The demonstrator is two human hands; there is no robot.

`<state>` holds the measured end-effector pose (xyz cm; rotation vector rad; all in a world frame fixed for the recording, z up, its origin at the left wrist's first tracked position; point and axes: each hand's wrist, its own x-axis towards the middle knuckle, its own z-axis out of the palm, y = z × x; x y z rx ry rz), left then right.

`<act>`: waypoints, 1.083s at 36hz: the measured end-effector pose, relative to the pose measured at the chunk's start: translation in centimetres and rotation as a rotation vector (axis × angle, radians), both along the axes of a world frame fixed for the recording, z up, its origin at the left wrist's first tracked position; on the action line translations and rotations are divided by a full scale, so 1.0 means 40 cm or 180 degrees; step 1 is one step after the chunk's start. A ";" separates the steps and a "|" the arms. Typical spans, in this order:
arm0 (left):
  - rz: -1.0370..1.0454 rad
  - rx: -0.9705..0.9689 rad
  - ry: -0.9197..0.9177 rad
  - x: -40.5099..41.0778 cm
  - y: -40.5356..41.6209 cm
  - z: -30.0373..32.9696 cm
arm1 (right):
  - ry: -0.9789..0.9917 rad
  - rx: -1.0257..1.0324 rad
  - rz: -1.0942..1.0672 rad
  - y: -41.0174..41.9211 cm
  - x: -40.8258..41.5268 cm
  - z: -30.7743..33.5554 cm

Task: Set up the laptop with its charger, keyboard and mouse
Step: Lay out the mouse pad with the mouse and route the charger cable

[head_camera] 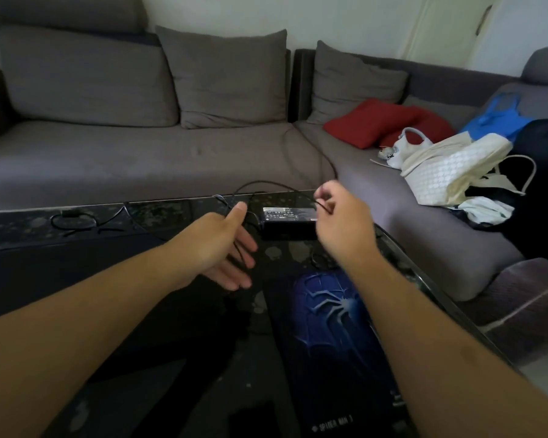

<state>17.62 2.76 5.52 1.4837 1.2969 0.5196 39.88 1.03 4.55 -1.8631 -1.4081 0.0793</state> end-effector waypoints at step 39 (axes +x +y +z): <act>-0.0733 0.0186 -0.0107 -0.034 -0.010 -0.105 | 0.4425 -0.0205 0.0132 -0.087 -0.088 -0.072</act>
